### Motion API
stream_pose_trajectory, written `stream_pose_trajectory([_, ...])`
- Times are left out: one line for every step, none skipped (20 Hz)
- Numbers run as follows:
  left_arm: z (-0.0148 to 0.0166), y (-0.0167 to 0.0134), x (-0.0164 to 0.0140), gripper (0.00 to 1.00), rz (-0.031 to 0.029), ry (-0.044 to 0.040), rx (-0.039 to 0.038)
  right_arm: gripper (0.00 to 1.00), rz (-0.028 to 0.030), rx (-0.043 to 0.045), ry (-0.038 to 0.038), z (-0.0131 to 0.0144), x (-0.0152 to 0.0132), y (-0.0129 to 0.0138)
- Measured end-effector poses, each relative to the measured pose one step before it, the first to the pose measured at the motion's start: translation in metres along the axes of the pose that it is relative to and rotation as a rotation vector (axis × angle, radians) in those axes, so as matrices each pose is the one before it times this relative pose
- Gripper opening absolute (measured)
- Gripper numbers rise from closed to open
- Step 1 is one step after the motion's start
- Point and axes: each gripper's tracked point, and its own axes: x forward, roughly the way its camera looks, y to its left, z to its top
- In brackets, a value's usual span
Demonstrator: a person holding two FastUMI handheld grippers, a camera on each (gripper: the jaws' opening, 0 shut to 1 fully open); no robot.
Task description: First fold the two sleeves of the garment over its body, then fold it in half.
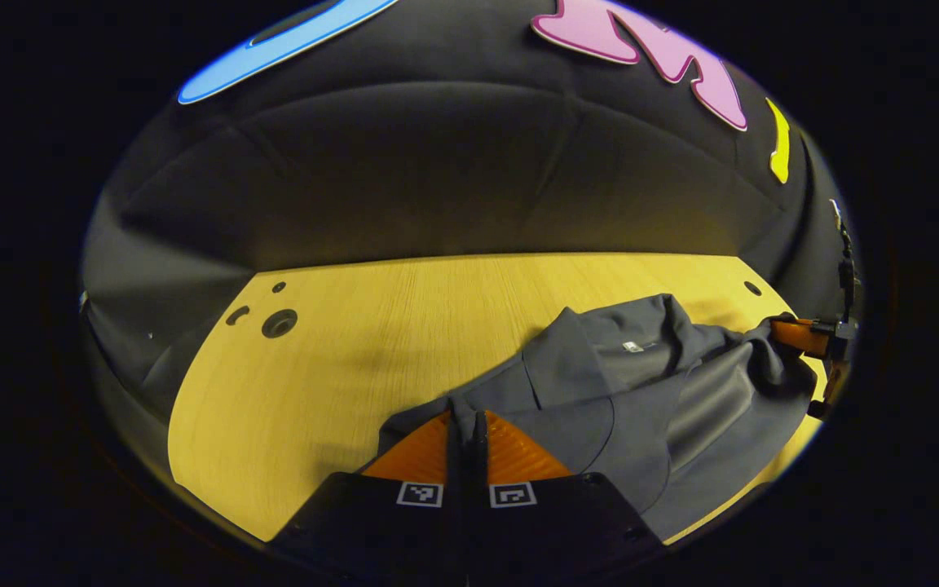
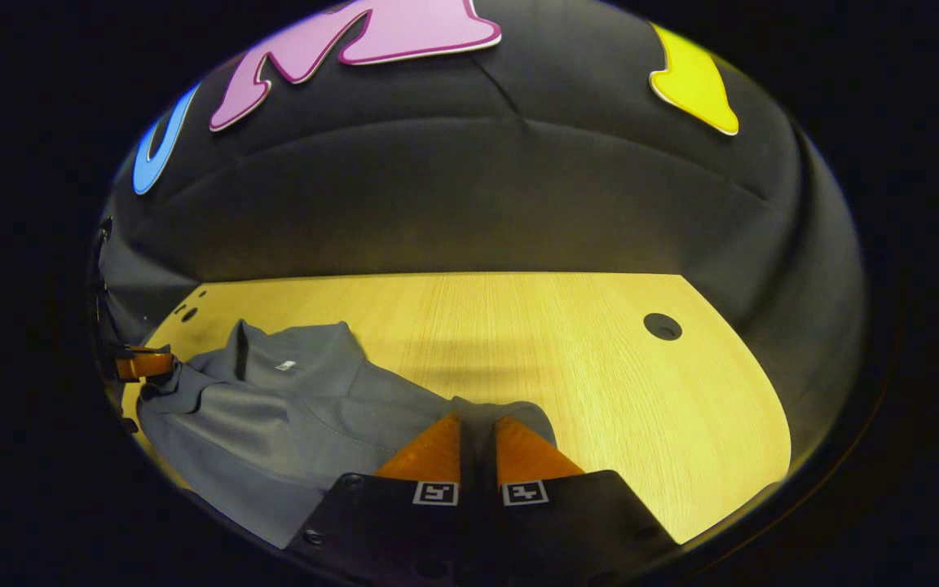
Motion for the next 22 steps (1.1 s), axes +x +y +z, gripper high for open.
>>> stream_pose_trajectory([-0.00587, -0.00073, 0.00370, 0.07, 0.00398, 0.02037, 0.00415, 0.05, -0.00537, -0.01052, 0.00580, -0.00353, 0.00149, 0.00036])
stream_pose_trajectory([-0.00302, -0.00060, 0.00324, 0.07, 0.00303, 0.01138, 0.00547, 0.05, -0.00524, -0.00822, 0.01020, -0.00354, 0.00349, -0.00059])
stream_pose_trajectory([0.00012, -0.00092, 0.00109, 0.07, 0.00575, -0.00309, 0.00613, 0.05, -0.00102, 0.00257, 0.01521, -0.00433, 0.00122, 0.00023])
stream_pose_trajectory([0.00183, 0.00006, -0.00063, 0.09, 0.00759, -0.00937, 0.00622, 0.07, -0.00033, 0.00979, 0.01591, -0.00344, 0.00006, -0.00062])
stream_pose_trajectory([0.00239, -0.00025, -0.00154, 0.11, 0.00954, -0.00941, 0.00422, 0.14, 0.00303, 0.02125, 0.02328, -0.00385, -0.00046, -0.00076])
stream_pose_trajectory([0.00208, -0.00068, -0.00294, 0.15, 0.00951, -0.00735, 0.00329, 0.20, 0.01087, 0.01835, 0.00797, -0.00096, -0.00165, 0.00127])
stream_pose_trajectory([0.00133, 0.00030, -0.00201, 0.25, 0.00898, -0.00264, 0.00329, 0.27, -0.00042, 0.01122, 0.00341, 0.00127, -0.00345, -0.00073])
stream_pose_trajectory([0.00104, -0.00251, -0.00375, 0.34, 0.00120, -0.00235, 0.00115, 0.24, 0.00311, 0.00749, -0.00652, 0.00370, -0.00377, -0.00053])
stream_pose_trajectory([0.00340, -0.00337, -0.00481, 0.43, -0.00553, -0.00585, 0.00051, 0.36, 0.00888, 0.00811, -0.01162, 0.00471, -0.00588, 0.00138])
stream_pose_trajectory([0.00254, -0.00423, -0.00583, 0.54, -0.01042, -0.00654, -0.00201, 0.50, 0.01496, 0.00887, -0.01435, 0.00643, -0.00639, 0.00335])
stream_pose_trajectory([0.00383, -0.00400, -0.00677, 0.65, -0.00648, -0.00717, 0.00082, 0.63, 0.00491, 0.00238, -0.00902, 0.00504, -0.00690, 0.00092])
stream_pose_trajectory([0.00415, -0.00134, -0.00591, 0.76, 0.00100, -0.01374, 0.00104, 0.80, 0.00697, 0.00223, -0.00833, 0.00445, -0.00756, 0.00220])
stream_pose_trajectory([0.00572, -0.00408, -0.00674, 0.88, -0.00633, -0.01448, 0.00162, 0.86, 0.00346, -0.00153, -0.00513, 0.00395, -0.00996, 0.00120])
stream_pose_trajectory([0.00482, -0.00363, -0.01225, 0.99, -0.00205, -0.02228, 0.00442, 0.88, 0.00583, -0.00134, -0.00901, 0.00412, -0.00908, 0.00204])
stream_pose_trajectory([0.00663, -0.00379, -0.01067, 0.99, -0.00673, -0.02177, 0.00784, 0.94, 0.00293, -0.00551, -0.00873, 0.00347, -0.01116, 0.00247])
stream_pose_trajectory([0.00444, -0.00186, -0.01134, 0.99, 0.00177, -0.01622, 0.01050, 0.95, 0.00752, -0.00524, -0.01147, 0.00414, -0.01112, 0.00259])
stream_pose_trajectory([0.00622, -0.00115, -0.01093, 0.99, 0.00339, -0.01615, 0.00985, 0.97, 0.01127, 0.00023, -0.01057, 0.00355, -0.01208, 0.00421])
stream_pose_trajectory([0.00683, -0.00225, -0.01540, 0.99, 0.00055, -0.02332, 0.00370, 0.97, 0.01018, 0.00128, -0.01234, 0.00350, -0.01240, 0.00413])
stream_pose_trajectory([0.00803, -0.00541, -0.01640, 0.99, -0.01196, -0.02446, -0.00112, 0.97, 0.01305, -0.00167, -0.01613, 0.00353, -0.01449, 0.00443])
stream_pose_trajectory([0.00743, -0.00564, -0.01695, 0.99, -0.01187, -0.02566, -0.00453, 0.98, 0.00831, -0.00766, -0.01484, 0.00390, -0.01390, 0.00367])
stream_pose_trajectory([0.00575, -0.00432, -0.01677, 0.99, -0.00901, -0.02068, -0.00794, 0.98, 0.00615, -0.00773, -0.01321, 0.00248, -0.01464, 0.00332])
stream_pose_trajectory([0.00428, -0.00358, -0.01679, 0.99, -0.01170, -0.02138, -0.01047, 0.98, 0.00801, -0.00330, -0.01388, 0.00285, -0.01337, 0.00412])
